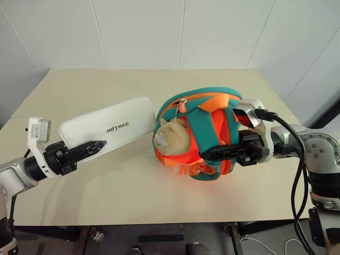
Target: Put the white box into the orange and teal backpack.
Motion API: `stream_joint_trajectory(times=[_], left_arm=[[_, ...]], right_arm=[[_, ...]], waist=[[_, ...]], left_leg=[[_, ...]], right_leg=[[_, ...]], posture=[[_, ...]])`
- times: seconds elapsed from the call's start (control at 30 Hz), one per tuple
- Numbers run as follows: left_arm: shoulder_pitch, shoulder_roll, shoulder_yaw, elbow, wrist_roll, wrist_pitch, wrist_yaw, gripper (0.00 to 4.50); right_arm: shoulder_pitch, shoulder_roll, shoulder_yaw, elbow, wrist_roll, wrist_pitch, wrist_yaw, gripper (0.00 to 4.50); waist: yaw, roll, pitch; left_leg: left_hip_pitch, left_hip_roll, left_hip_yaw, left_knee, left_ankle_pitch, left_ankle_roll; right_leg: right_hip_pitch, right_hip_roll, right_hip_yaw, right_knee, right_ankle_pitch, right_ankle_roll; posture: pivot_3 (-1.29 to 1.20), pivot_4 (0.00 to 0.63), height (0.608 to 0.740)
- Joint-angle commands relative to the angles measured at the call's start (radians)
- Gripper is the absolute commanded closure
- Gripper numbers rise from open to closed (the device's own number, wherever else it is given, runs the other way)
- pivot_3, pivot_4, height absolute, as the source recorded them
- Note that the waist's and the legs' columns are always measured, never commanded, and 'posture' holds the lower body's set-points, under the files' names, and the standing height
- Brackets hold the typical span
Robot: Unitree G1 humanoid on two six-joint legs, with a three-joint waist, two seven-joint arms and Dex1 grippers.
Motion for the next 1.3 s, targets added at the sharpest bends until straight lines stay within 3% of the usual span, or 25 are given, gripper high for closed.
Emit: stream_joint_trajectory(times=[0.03,0.27,0.47,0.63,0.9,1.3], left_arm=[[0.028,0.079,-0.020,-0.061,0.029,-0.117,-0.121,3.16],[-0.010,0.151,-0.230,0.029,0.266,-0.432,-0.268,3.16],[-0.174,0.153,-0.455,0.147,0.493,-0.718,-0.359,3.16],[-0.359,0.127,-0.597,0.240,0.577,-0.724,-0.362,3.16],[-0.630,-0.061,-0.772,0.327,0.714,-0.665,-0.244,3.16],[-0.721,-0.308,-0.799,0.422,0.755,-0.651,-0.141,3.16]], right_arm=[[-0.022,-0.022,0.030,0.034,-0.054,-0.062,0.046,4.49],[-0.014,-0.004,0.060,0.032,-0.079,-0.093,0.072,4.49],[-0.018,0.030,0.069,0.023,-0.084,-0.107,0.060,4.49],[-0.019,0.052,0.069,0.013,-0.089,-0.109,0.051,4.49],[-0.002,0.072,0.060,-0.020,-0.084,-0.112,0.025,4.49],[0.026,0.092,0.032,-0.068,-0.060,-0.108,-0.041,4.49]], waist=[[-0.001,0.000,0.000],[0.005,0.000,0.000],[0.021,0.000,0.000],[0.025,0.000,0.000],[0.031,0.000,0.000],[0.026,0.001,0.000]], left_leg=[[-0.002,0.000,0.000,0.000,0.000,0.000],[-0.002,0.000,0.000,0.000,-0.001,-0.001],[-0.001,0.000,0.000,0.001,-0.001,0.000],[-0.002,0.000,0.000,0.002,-0.001,0.000],[-0.002,0.000,0.000,0.006,-0.001,0.001],[-0.003,0.000,0.000,0.011,-0.001,0.001]], right_leg=[[-0.002,0.000,0.000,0.000,0.000,0.000],[-0.002,0.000,0.000,-0.001,0.000,0.000],[-0.001,0.000,0.000,-0.001,0.000,0.000],[0.000,0.001,0.000,0.000,0.000,0.001],[0.001,0.001,0.000,0.002,0.001,0.002],[-0.001,0.001,0.001,0.008,0.001,0.003]], posture=[[0.00,0.150,0.740],[0.00,0.150,0.740],[0.00,0.150,0.740],[0.00,0.150,0.740],[0.00,0.150,0.740],[0.00,0.150,0.740]])
